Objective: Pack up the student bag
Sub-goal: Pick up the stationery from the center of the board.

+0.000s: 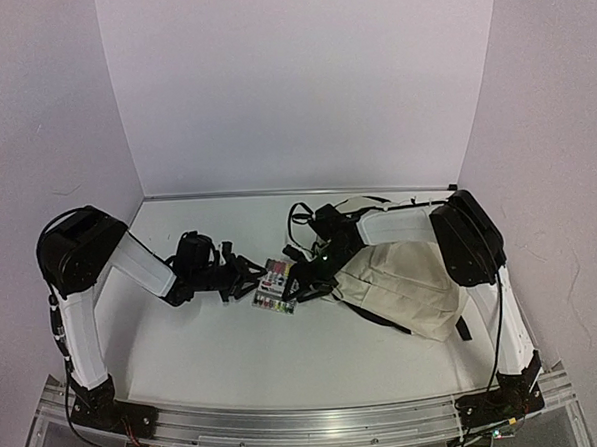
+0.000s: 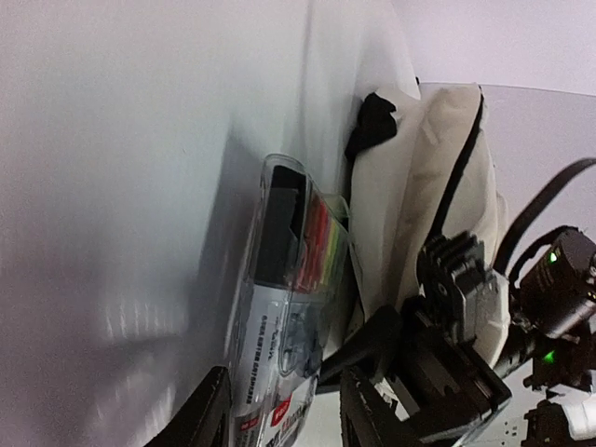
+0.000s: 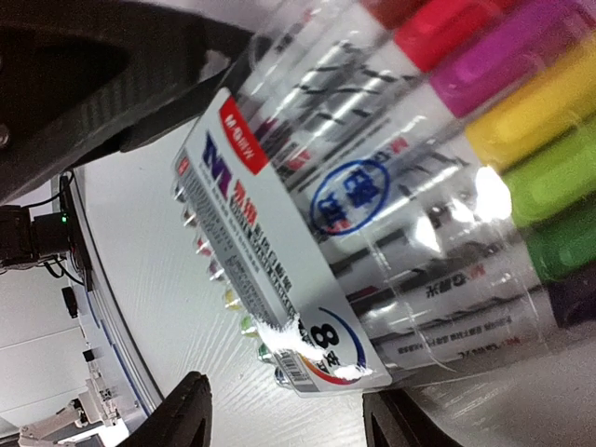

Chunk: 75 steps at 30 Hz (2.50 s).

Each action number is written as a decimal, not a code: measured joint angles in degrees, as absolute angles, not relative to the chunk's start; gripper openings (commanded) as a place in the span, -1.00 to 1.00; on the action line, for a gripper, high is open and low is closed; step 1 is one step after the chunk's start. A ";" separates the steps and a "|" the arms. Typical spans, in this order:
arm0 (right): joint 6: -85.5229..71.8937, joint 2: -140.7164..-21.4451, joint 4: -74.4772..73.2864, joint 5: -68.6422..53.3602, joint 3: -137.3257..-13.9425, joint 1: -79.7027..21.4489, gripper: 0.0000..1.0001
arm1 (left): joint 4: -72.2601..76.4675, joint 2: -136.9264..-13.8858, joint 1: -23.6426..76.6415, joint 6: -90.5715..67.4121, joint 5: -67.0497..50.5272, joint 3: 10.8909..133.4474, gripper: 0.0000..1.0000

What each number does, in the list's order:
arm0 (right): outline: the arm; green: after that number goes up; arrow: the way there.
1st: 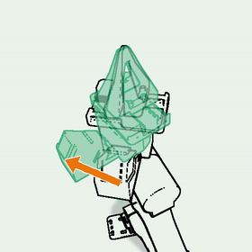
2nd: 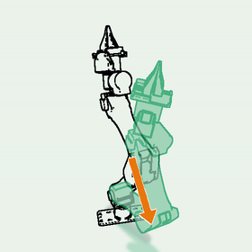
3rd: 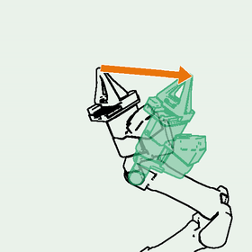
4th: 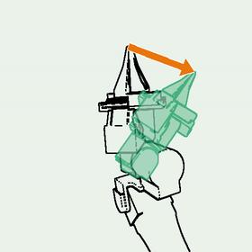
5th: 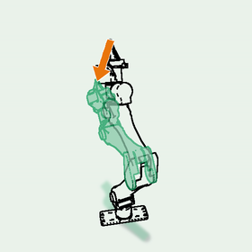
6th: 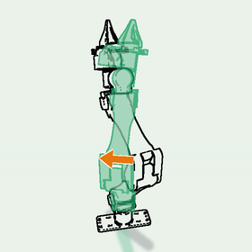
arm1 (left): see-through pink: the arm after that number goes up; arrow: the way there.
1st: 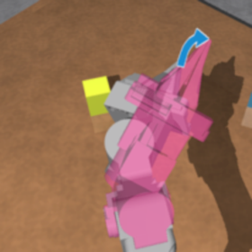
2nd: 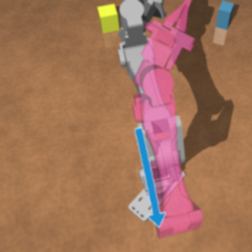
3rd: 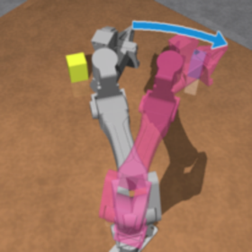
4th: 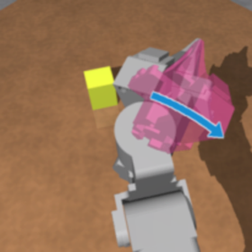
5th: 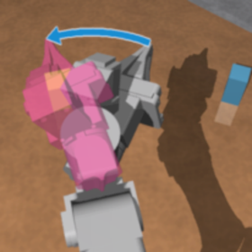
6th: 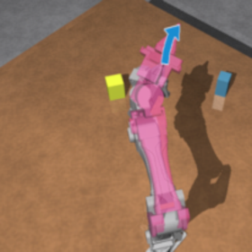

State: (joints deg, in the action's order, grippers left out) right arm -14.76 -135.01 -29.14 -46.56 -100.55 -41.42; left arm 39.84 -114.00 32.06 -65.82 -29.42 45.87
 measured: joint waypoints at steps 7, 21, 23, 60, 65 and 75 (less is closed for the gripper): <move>-14.23 -134.79 -28.41 -46.53 -100.25 -40.79 0.15 | 37.68 -110.87 33.58 -66.03 -37.34 45.50 -0.15; -12.89 -134.48 -26.55 -45.83 -99.54 -40.54 0.16 | 33.73 -112.25 37.71 -66.09 -39.52 46.68 -0.75; -12.57 -134.01 -25.77 -45.49 -98.87 -40.59 0.19 | 29.63 -110.41 38.09 -65.66 -37.46 46.24 -0.82; -25.06 -108.88 -24.97 -68.62 -97.71 -32.05 0.22 | 12.32 -86.89 40.02 -51.17 -45.51 60.89 -0.77; -26.41 -108.88 -24.93 -69.17 -97.71 -32.41 -0.35 | 14.52 -87.71 40.07 -52.45 -45.60 61.63 -0.56; -29.20 -108.52 -24.99 -69.96 -97.86 -32.56 -1.00 | 15.45 -87.49 40.07 -54.09 -42.04 62.32 0.05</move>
State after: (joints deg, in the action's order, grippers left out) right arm -29.20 -108.52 -24.99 -69.96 -97.86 -32.56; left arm 15.45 -87.49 40.07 -54.09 -42.04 62.32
